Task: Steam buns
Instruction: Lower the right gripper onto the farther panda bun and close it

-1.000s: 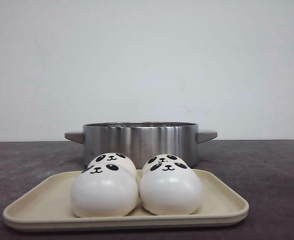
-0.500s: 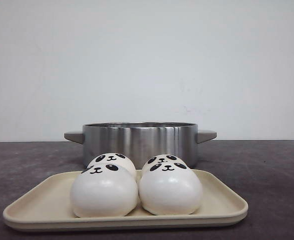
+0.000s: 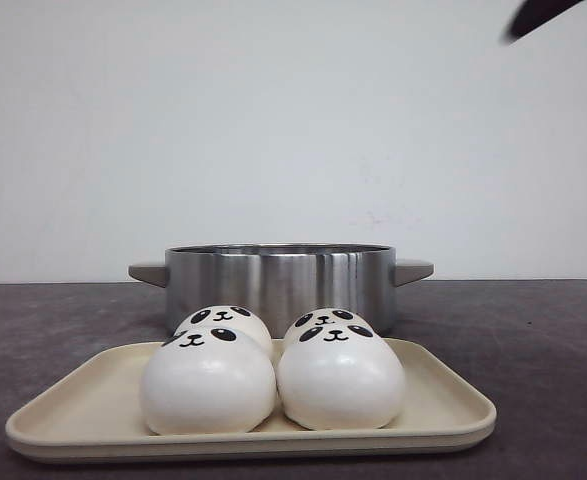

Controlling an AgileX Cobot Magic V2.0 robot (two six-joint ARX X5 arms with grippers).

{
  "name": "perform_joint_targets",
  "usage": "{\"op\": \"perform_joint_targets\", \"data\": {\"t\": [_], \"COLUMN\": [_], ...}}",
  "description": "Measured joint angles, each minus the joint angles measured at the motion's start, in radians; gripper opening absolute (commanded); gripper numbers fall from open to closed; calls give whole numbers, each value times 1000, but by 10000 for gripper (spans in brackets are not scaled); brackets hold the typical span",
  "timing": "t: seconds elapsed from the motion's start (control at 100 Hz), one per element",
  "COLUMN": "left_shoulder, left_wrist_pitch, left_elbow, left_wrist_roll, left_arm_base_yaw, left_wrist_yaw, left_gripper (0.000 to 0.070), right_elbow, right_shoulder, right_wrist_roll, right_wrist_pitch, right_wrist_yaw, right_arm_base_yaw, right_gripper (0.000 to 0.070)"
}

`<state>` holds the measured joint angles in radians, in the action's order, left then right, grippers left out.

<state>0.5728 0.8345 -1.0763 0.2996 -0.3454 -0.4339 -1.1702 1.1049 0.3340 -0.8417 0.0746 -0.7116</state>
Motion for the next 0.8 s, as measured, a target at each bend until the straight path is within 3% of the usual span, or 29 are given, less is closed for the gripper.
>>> {"op": "perform_joint_targets", "data": {"t": [0.17,0.31,0.49,0.8], "left_shoulder": [-16,-29,-37,-39], "left_wrist_pitch": [0,0,10,39], "left_elbow": [0,0,0,0], "left_wrist_roll": [0,3,3,4], "left_arm_base_yaw": [-13,-19,-19,-19], "left_wrist_yaw": [0,0,0,0], "left_gripper": [556,556,556,556], "right_elbow": [0,0,0,0], "right_shoulder": [159,294,426,575], "right_wrist_roll": [90,122,139,142], "right_wrist_pitch": [1,11,66,203], "right_wrist_yaw": [-47,-82,-123,-124], "right_arm_base_yaw": [-132,-145,-129,-65], "right_gripper": [679,579,578,578]}}
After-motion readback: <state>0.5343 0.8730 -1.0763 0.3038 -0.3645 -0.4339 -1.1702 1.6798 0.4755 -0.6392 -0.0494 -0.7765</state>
